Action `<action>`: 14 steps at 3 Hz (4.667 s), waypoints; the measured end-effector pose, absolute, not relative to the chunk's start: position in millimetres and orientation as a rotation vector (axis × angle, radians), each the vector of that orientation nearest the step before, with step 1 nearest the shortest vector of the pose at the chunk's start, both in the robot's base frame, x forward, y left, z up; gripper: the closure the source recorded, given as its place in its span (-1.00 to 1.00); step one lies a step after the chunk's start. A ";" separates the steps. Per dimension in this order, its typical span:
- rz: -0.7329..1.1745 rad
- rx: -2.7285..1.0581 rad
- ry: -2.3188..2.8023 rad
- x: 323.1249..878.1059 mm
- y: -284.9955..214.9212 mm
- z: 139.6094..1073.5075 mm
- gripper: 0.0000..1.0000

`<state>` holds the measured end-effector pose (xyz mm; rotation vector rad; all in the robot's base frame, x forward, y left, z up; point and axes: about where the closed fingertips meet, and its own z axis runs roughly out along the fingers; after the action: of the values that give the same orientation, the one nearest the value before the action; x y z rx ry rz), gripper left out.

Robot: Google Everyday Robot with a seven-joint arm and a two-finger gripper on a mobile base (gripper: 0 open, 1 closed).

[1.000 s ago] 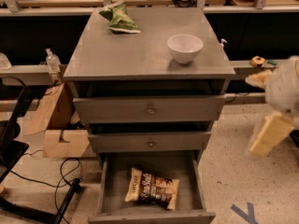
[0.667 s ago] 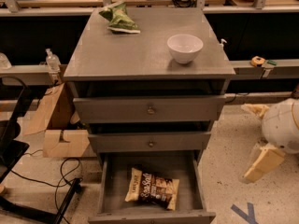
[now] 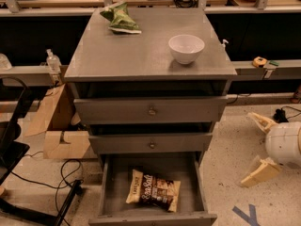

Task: Pick brown chip bag from bottom drawer and place on counter

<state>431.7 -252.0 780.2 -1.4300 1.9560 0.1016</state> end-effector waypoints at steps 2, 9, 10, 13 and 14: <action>0.147 -1.450 1.953 439.2 -233.6 743.5 -1.00; 0.536 -1.309 1.929 557.1 -117.2 371.3 -1.00; 0.569 -1.290 1.935 588.2 -108.3 306.8 -1.00; 0.561 -1.278 1.975 608.9 -95.0 272.7 -1.00; 0.578 -1.309 2.001 614.6 -58.3 226.9 -1.00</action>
Offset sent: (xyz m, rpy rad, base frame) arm 0.0235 0.0581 -0.1287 0.0666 0.0850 0.0814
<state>614.6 -58.3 226.9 -1.3087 2.0006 0.5775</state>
